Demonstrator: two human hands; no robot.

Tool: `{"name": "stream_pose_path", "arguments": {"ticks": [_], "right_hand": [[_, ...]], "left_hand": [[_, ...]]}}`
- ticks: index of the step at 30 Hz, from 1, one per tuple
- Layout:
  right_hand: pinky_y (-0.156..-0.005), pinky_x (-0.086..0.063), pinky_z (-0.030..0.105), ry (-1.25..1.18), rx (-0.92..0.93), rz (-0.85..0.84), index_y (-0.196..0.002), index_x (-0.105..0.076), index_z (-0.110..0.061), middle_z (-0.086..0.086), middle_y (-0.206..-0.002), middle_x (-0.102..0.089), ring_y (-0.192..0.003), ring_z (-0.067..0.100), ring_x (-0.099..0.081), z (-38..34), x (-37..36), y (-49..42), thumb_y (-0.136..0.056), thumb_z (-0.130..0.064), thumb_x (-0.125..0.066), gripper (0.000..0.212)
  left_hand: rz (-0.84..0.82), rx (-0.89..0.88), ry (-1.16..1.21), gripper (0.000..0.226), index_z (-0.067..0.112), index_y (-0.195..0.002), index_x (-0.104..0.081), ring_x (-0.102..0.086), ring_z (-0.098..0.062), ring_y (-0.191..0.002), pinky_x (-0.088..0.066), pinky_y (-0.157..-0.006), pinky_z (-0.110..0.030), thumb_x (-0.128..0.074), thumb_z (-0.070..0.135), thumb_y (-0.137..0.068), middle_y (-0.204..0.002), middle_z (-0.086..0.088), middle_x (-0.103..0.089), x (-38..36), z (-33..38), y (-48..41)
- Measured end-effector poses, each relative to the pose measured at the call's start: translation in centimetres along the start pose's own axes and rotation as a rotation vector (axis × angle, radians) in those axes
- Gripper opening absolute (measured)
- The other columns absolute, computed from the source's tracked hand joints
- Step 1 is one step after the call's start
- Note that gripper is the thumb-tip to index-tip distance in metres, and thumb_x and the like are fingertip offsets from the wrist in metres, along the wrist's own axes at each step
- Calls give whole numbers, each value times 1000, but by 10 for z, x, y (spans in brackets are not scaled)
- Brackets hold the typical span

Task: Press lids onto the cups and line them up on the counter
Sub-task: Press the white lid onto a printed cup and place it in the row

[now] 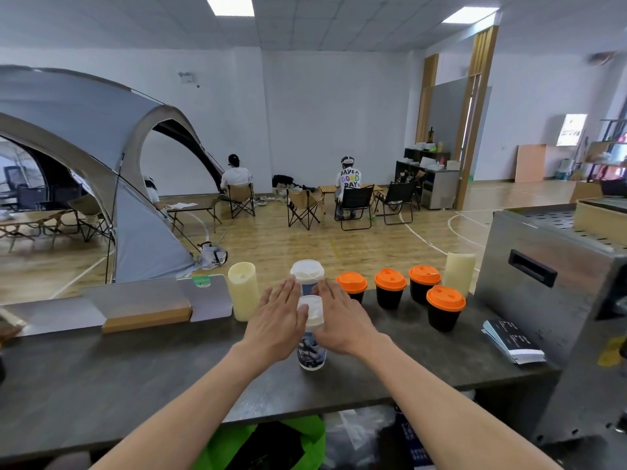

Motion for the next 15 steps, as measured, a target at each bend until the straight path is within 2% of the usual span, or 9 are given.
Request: {"name": "stream_pose_path", "arguments": {"ticks": [2, 5, 12, 15], "right_hand": [[-125, -19, 41, -22, 54, -69, -161, -1, -9, 7, -170, -1, -156, 18, -2, 3, -4, 0, -86, -35, -59, 98], [-126, -13, 33, -64, 101, -122, -161, 2, -10, 4, -170, 1, -156, 15, -3, 6, -12, 3, -84, -24, -59, 99], [-124, -11, 27, -126, 100, -85, -161, -2, -12, 1, -170, -3, -155, 11, -4, 10, -19, 2, -82, -22, -58, 98], [-123, -15, 27, -206, 88, -96, -161, 1, -17, -2, -170, -5, -155, 10, -6, 10, -18, 3, -80, -22, -59, 101]], "left_hand": [[-36, -38, -31, 66, 12, -162, -1, 5, -13, -157, 6, -127, -35, -6, 46, -106, -171, -3, 2, -8, 5, 3], [-87, -63, -37, 62, 12, -162, 1, 9, -10, -156, 8, -127, -33, -5, 43, -108, -171, -3, 6, -20, 8, 8], [-45, -73, 15, 60, 13, -162, 0, 10, -7, -155, 11, -123, -29, -9, 40, -110, -171, -1, 6, -22, 7, 8], [-51, -61, 95, 61, 16, -162, 4, 13, -5, -154, 8, -126, -31, -11, 43, -110, -170, 2, 11, -24, 5, 9]]}}
Point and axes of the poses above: each hand's wrist, its own y-axis away from the middle knuckle, its own x-axis out of the back of the hand, z = x × y, the point moved 2 cm from there along -y, towards the middle knuckle
